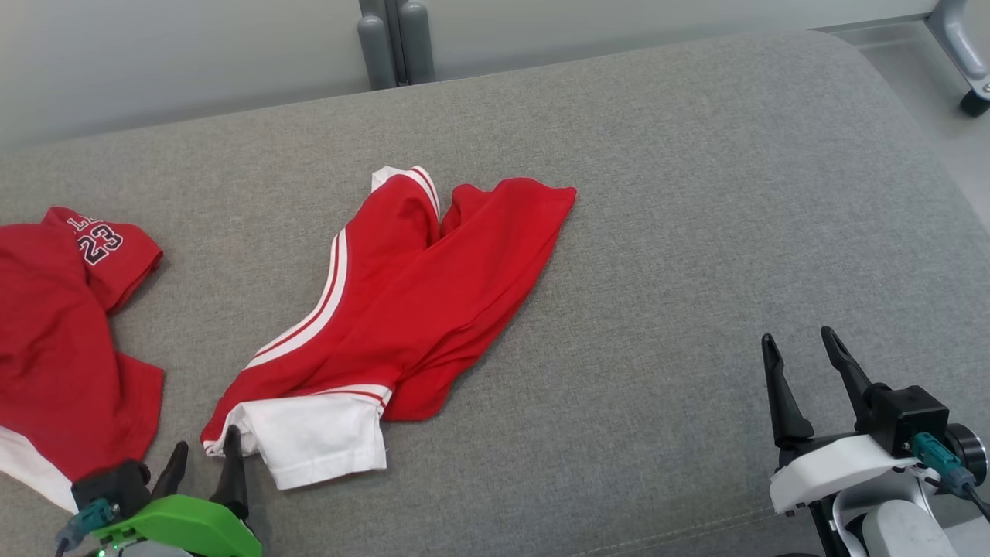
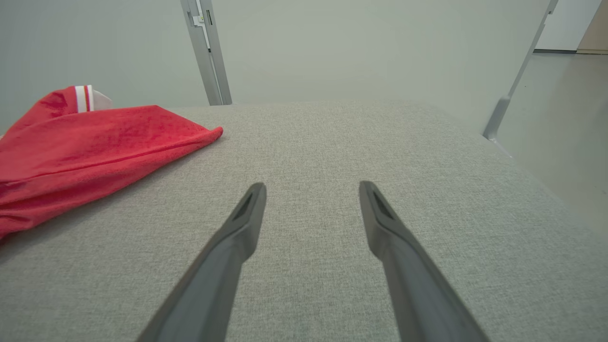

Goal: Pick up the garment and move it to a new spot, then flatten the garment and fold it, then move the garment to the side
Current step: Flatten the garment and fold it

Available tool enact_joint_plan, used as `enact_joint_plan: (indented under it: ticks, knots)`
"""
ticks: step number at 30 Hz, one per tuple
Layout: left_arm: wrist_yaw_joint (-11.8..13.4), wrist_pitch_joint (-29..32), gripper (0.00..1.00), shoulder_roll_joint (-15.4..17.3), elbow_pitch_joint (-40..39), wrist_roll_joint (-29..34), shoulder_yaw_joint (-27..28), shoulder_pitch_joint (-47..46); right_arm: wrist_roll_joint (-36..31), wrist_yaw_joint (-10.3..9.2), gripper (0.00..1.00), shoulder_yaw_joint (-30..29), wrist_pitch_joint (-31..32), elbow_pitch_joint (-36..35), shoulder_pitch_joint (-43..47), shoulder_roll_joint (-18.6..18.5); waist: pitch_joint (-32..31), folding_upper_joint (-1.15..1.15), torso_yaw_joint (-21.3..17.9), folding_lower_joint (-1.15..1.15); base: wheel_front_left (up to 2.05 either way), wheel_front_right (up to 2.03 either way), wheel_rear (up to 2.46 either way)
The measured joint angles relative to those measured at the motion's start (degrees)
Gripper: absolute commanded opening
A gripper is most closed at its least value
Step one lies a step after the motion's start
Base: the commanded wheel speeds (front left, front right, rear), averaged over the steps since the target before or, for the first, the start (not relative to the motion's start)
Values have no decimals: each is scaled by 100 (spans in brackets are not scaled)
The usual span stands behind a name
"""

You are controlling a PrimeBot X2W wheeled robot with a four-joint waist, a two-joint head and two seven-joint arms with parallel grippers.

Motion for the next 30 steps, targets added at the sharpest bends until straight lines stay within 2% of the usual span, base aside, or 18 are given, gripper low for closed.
enact_joint_plan:
  ticks: [5,11,21,23,25,30]
  knots:
    - [157,52,100,-166,-506,-314,98,464,0,0,100,-44,0,-23,29,3,10,0,3,0,0,0,0]
    - [372,533,100,-213,-989,-466,-53,782,1,0,100,-64,0,-26,84,11,18,0,13,0,0,0,0]
    - [402,666,100,-316,-1782,-824,67,1073,1,0,100,-101,0,-41,115,34,1,0,31,0,0,0,0]
    - [244,694,100,-305,-2119,-947,49,1135,1,0,100,-110,0,-42,120,42,4,0,34,0,0,0,0]
    - [193,732,100,-301,-2298,-955,18,1133,1,0,100,-110,0,-37,121,51,16,0,37,0,0,0,0]
    - [271,842,100,-388,-2501,-849,-170,1003,1,0,100,-93,0,-30,118,66,55,0,35,0,0,0,0]
